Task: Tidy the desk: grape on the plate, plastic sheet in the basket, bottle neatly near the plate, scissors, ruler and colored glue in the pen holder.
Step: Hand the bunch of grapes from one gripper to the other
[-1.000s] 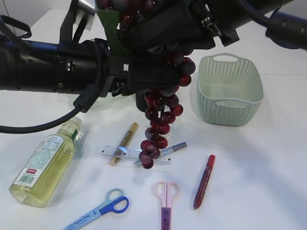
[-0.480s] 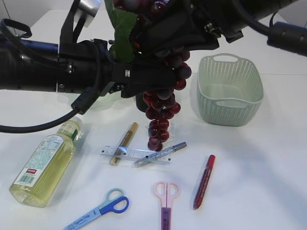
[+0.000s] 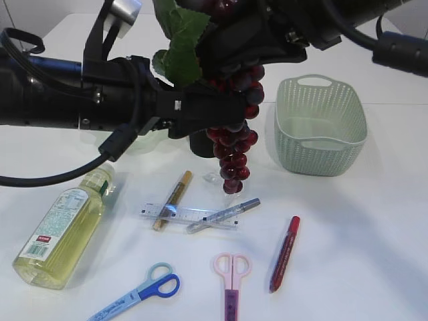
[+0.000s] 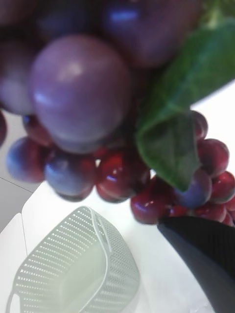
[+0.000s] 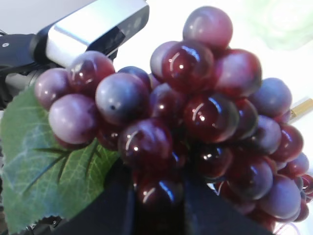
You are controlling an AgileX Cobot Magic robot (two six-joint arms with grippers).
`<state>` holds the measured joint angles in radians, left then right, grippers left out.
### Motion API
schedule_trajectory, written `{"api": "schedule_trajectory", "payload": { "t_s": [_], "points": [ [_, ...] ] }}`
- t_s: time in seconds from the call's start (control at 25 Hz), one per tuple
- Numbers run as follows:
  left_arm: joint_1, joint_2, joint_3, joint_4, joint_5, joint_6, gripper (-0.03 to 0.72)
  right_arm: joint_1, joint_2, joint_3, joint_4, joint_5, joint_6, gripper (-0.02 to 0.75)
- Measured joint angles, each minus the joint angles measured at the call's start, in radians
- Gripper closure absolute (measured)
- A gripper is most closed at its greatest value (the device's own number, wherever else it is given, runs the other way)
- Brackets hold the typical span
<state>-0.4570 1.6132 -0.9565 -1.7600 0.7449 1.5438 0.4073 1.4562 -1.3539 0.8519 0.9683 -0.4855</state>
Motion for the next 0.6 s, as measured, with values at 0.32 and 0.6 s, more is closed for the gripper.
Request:
{"api": "schedule_trajectory", "payload": {
  "t_s": [0.32,0.6],
  "points": [
    [0.000,0.000,0.000,0.002,-0.062,0.022,0.071,0.000,0.000,0.000,-0.004,-0.009,-0.006,0.593],
    [0.000,0.000,0.000,0.008,-0.120,0.041,0.060,0.000,0.000,-0.031,-0.008,-0.010,-0.010,0.593]
  ]
}}
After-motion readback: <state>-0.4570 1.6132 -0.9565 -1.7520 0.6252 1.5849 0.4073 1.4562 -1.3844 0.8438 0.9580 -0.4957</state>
